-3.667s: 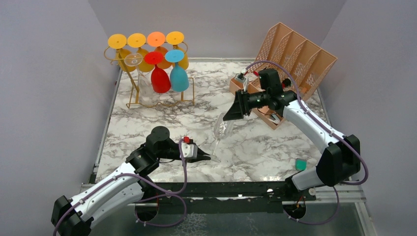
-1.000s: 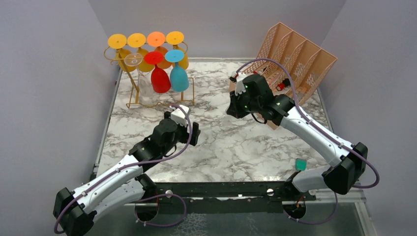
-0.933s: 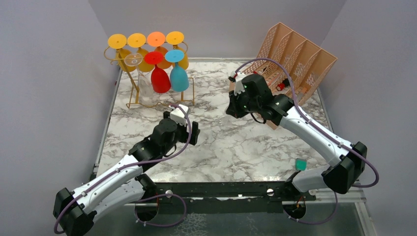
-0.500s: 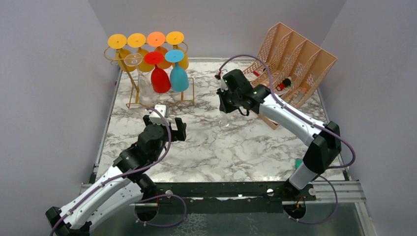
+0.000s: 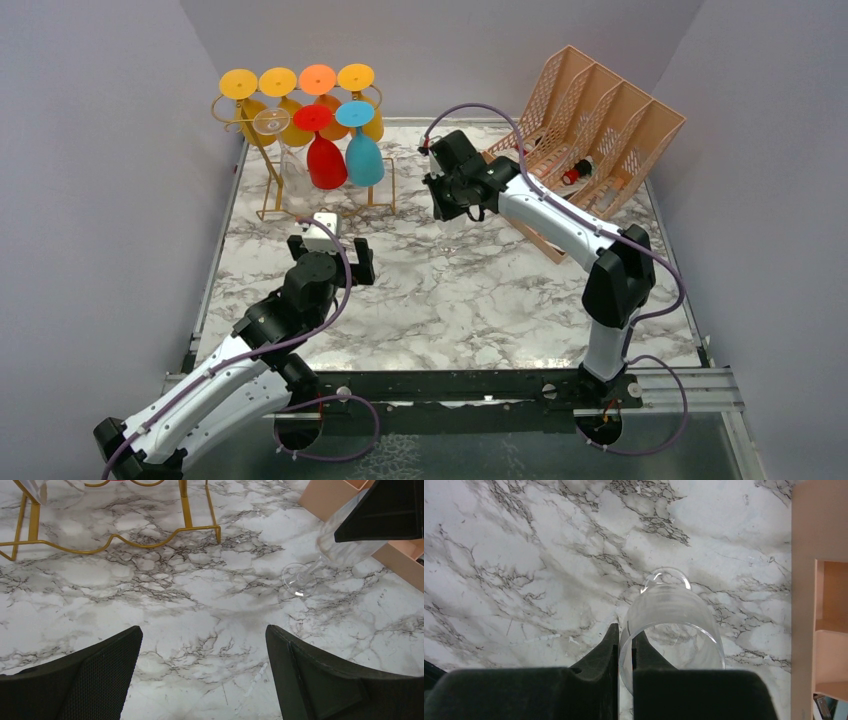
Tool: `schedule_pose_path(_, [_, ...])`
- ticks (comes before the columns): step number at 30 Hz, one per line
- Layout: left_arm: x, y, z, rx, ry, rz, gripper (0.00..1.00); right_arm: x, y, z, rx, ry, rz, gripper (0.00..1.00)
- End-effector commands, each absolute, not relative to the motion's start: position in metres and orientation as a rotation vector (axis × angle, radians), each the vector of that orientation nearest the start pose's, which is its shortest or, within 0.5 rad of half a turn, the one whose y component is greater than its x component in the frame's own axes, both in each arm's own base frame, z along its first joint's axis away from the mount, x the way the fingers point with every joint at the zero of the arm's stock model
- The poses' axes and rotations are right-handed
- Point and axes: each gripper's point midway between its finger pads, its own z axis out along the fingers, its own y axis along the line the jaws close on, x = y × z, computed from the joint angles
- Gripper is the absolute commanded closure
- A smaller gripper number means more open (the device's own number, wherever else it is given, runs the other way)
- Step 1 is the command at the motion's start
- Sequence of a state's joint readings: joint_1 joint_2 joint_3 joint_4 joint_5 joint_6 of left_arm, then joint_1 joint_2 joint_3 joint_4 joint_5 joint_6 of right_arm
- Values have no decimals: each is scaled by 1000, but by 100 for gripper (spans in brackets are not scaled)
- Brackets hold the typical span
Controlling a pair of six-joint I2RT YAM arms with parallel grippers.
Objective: Take the wine glass off the wine glass rack
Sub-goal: Place the wine glass at the center of the board.
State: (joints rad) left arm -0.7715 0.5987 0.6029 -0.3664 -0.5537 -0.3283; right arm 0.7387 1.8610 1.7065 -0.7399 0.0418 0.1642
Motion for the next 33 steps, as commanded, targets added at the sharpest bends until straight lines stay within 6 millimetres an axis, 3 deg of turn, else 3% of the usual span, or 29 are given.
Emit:
schedule_pose_path(1, [235,-104,215,17,1847,-182,1,357,317,154,-725,2404,259,97])
schedule_pose_path(11, [236,-103,214,18,1851,-170,1,370,328,155,-758,2400,255,94])
schedule_pose_path(18, [236,-103,214,16,1849,-168,1,367,320,148,-778,2436,196,86])
schedule_pose_path(25, [237,-103,213,22,1854,-164,1,367,325,163,-786,2409,238,74])
schedule_pose_path(33, [236,-103,214,21,1850,-164,1,369,333,183,-788,2360,290,68])
